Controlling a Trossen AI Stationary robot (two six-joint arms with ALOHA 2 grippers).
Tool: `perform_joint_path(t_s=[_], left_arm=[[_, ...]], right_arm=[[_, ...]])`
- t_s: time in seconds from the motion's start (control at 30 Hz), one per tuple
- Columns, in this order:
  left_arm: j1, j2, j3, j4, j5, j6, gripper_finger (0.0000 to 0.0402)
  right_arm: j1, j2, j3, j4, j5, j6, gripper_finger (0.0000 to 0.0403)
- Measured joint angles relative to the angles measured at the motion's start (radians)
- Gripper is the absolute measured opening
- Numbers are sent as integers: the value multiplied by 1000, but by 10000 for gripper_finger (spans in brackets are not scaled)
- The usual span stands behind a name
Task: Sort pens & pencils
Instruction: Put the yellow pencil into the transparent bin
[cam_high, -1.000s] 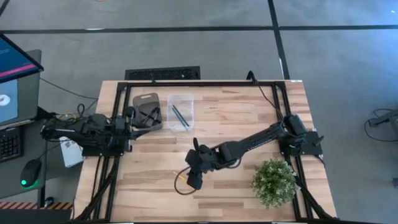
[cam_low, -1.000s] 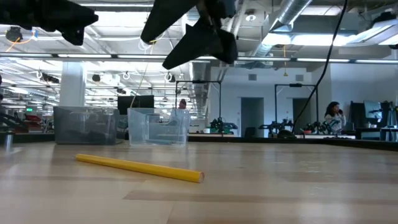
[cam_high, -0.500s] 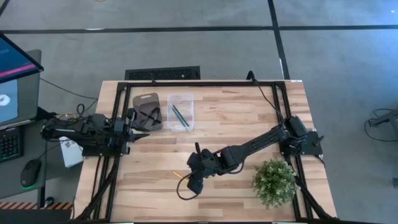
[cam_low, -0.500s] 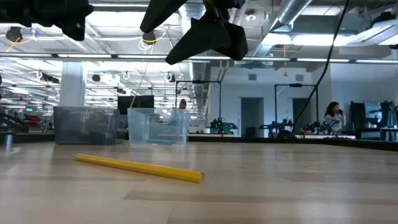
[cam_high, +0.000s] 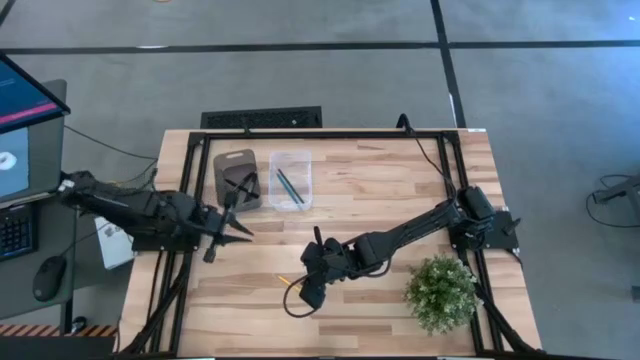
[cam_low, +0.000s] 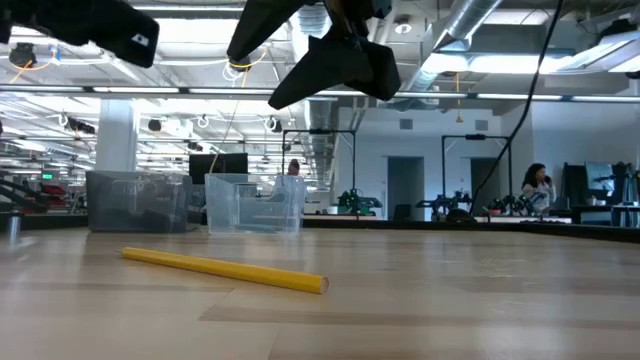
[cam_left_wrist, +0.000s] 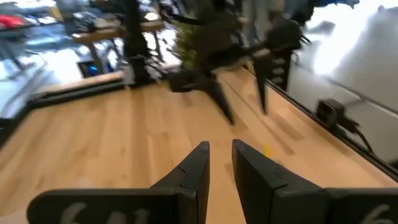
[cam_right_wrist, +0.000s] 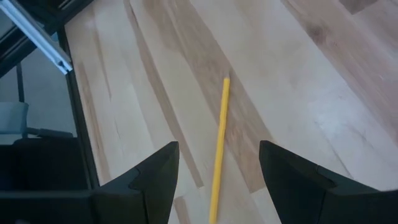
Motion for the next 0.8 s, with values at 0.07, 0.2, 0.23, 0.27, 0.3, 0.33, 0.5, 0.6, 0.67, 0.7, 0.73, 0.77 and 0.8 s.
perform_joint_path(t_s=[0.07,0.2,0.23,0.27,0.3,0.33,0.5,0.6,0.67,0.7,0.73,0.77,0.8], left_arm=[[-29,71,34,-2,1,-4,61],[-70,183,87,-17,2,-8,61],[-74,203,99,-17,2,6,61],[-75,222,110,-15,0,21,61],[-75,240,120,-14,-7,36,61],[-75,254,125,-15,-16,40,61],[-74,303,133,0,-122,-13,61],[-74,319,133,-1,-187,-25,64],[-74,325,133,0,-183,15,72],[-74,325,133,0,-173,28,79],[-74,325,133,5,-162,30,87],[-74,325,133,12,-156,27,96],[-74,325,133,18,-155,23,107]], right_arm=[[-1,0,0,-1,0,0,244],[0,0,0,-3,0,-2,244],[0,0,0,-3,0,-9,244],[0,0,0,-3,0,-12,244],[1,0,0,-3,0,-14,244],[1,0,0,-3,0,-14,244],[0,0,0,-3,0,-16,244],[0,0,0,-3,0,-17,244],[0,0,0,-3,0,-17,244],[0,0,0,-3,0,-17,244],[0,0,0,-3,0,-17,244],[0,0,0,-3,-2,-17,244],[0,0,0,-4,-5,-17,244]])
